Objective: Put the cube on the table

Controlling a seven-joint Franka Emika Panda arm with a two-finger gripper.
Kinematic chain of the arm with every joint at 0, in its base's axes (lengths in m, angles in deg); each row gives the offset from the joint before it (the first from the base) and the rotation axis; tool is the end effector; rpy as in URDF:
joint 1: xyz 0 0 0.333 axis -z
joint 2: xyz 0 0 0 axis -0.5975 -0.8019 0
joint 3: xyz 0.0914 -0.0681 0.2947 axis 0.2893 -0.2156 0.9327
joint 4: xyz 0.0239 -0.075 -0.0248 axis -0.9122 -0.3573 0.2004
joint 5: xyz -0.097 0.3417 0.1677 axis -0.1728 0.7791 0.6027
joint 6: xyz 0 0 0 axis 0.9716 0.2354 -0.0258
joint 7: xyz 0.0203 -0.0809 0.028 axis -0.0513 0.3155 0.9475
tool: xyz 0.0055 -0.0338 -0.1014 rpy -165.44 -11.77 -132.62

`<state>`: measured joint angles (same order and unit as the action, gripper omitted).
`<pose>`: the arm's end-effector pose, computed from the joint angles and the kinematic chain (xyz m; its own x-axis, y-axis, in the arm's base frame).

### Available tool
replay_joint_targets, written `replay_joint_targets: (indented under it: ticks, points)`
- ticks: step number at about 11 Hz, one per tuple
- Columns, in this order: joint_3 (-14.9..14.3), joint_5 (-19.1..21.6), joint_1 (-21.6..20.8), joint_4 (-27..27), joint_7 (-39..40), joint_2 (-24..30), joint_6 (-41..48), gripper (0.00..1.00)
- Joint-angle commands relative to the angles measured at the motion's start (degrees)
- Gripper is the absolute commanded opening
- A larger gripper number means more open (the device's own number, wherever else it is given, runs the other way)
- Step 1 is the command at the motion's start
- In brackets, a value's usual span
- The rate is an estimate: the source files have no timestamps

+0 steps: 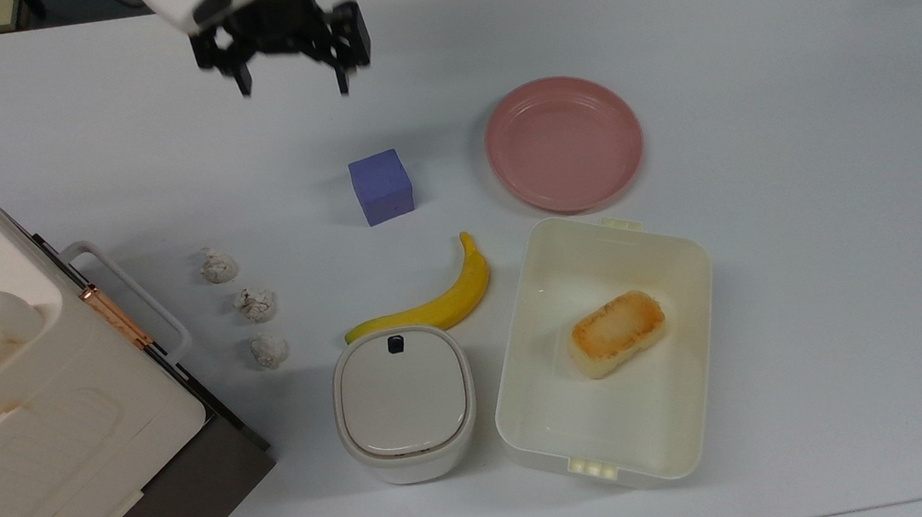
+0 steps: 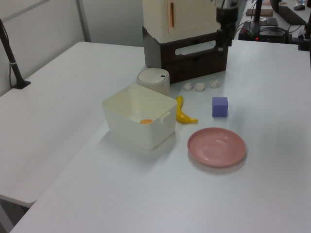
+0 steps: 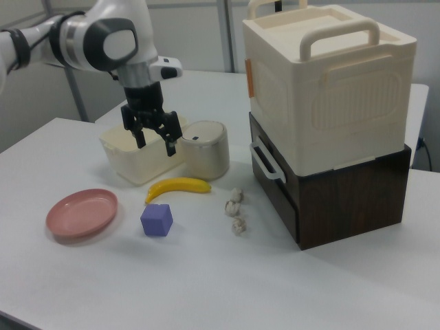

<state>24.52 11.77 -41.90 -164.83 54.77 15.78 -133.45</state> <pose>0.5885 -0.0392 0.5440 0.9973 -0.0705 -0.0200 -0.0699 -0.9971 0.0309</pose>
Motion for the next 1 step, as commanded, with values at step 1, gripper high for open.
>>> replay_joint_targets:
  ticks: [1]
  points:
    - [2.4,0.0,1.4,0.0,-4.3,2.0,3.7,1.0]
